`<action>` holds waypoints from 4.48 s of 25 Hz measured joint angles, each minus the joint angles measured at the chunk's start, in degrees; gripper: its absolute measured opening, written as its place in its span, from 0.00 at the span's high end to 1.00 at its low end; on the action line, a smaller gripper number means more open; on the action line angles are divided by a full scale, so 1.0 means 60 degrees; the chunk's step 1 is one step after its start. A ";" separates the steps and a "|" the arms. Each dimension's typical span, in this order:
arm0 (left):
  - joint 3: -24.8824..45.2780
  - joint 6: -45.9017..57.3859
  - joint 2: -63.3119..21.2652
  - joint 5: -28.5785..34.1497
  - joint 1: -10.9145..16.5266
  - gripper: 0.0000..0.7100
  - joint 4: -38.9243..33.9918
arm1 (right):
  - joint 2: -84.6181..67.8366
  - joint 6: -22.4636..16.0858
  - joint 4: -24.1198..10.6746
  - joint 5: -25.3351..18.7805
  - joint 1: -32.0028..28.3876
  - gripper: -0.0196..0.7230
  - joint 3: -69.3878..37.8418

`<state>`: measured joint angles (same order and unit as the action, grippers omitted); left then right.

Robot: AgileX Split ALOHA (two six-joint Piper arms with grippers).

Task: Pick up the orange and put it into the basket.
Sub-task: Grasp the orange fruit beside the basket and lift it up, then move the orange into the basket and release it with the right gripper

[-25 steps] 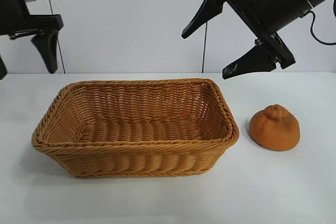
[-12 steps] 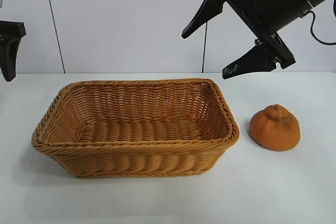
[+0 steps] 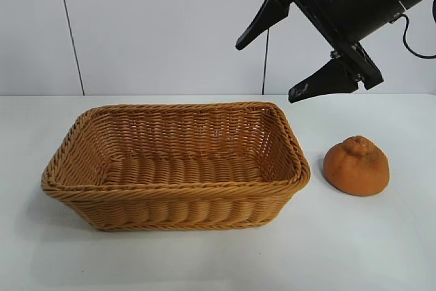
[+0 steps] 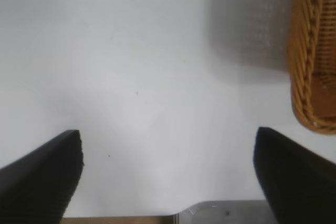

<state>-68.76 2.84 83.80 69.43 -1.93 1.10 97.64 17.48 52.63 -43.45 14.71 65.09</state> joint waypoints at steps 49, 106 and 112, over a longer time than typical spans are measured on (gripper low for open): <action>0.6645 -0.0029 -1.4005 -0.1393 0.0000 0.11 0.0000 | 0.0000 -0.2985 -0.6443 -0.2835 -0.0010 0.14 0.2149; 0.6645 -0.0029 -1.4005 -0.1403 0.0000 0.11 0.0000 | 0.1415 -0.2658 -0.6195 -0.2822 -0.2015 0.93 0.4398; 0.6645 -0.0029 -1.4005 -0.1403 0.0000 0.11 0.0000 | 0.1415 -0.2658 -0.6226 -0.2701 -0.0588 0.93 0.4398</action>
<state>-28.89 2.67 -0.24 61.01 -1.93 1.10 106.13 1.53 15.28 -59.66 11.19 91.48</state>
